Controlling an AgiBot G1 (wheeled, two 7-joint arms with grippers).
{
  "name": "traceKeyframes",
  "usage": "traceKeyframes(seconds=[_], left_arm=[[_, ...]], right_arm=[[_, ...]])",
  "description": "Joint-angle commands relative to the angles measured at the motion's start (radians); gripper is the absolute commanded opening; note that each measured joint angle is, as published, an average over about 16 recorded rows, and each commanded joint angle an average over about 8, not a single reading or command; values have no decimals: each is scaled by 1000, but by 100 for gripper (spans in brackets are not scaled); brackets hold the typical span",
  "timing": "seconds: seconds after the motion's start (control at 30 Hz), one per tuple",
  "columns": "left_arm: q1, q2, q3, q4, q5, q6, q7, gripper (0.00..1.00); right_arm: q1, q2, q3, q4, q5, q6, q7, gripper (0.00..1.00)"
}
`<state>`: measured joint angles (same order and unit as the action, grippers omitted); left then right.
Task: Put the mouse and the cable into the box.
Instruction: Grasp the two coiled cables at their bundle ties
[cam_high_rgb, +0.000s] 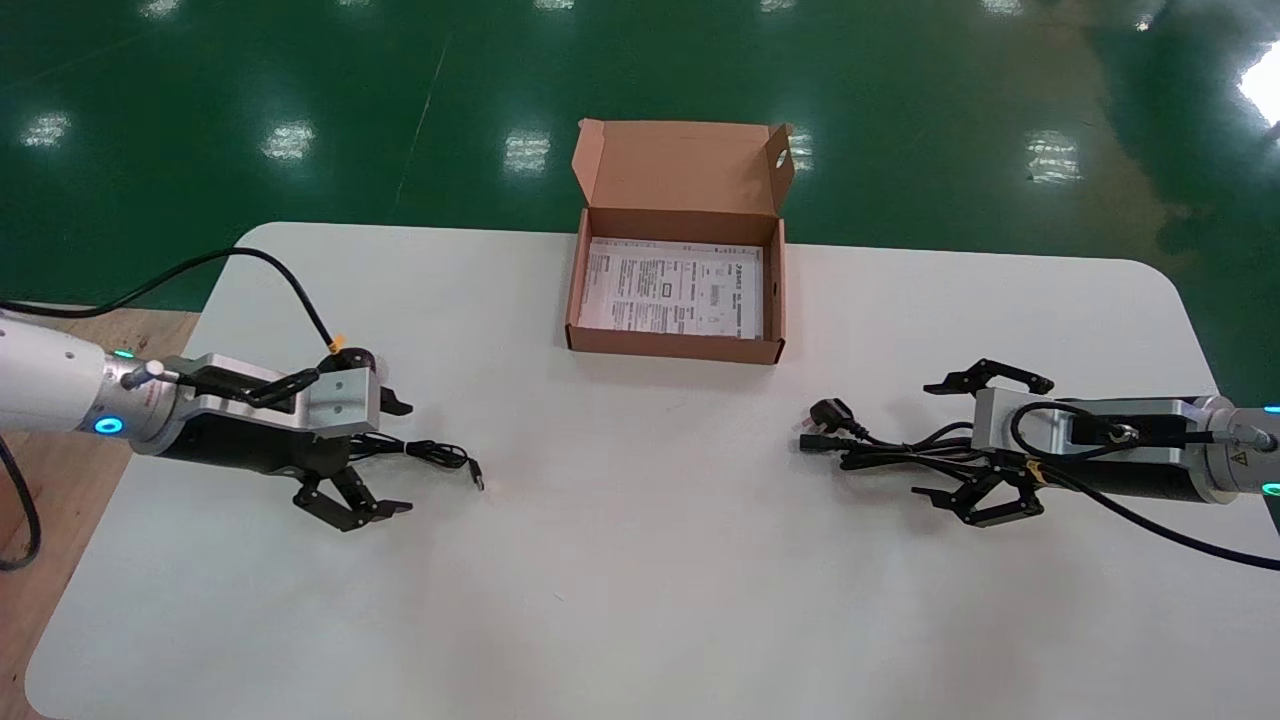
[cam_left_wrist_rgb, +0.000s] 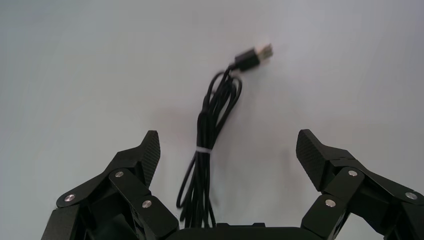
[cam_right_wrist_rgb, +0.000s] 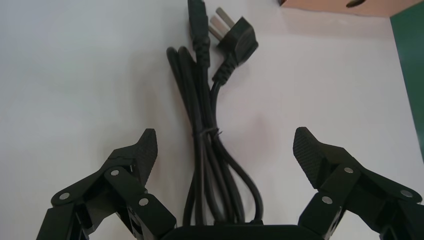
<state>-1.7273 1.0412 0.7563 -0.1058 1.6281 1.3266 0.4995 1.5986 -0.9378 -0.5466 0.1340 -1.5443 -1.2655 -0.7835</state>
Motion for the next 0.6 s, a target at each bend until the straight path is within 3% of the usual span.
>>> traceKeyframes(seconds=[0.03,0.27,0.3,0.53,0.6], left_arm=[[-1,3,0,26,1,-12,20,100],[2,-1,-1,70,1,-55,61,100],[3,-1,-1,74,2,-59,65,93],[4,-1,-2,81,2,-71,70,6],[4,-1,-2,79,1,-69,69,0]], right_arm=[[6,-12,-2,-19,-3,9,-10,100],[14,-44,-6,-54,-11,48,-45,97],[15,-46,-5,-58,-11,53,-48,87],[15,-52,-5,-65,-10,63,-54,2],[14,-51,-4,-63,-9,62,-53,0]])
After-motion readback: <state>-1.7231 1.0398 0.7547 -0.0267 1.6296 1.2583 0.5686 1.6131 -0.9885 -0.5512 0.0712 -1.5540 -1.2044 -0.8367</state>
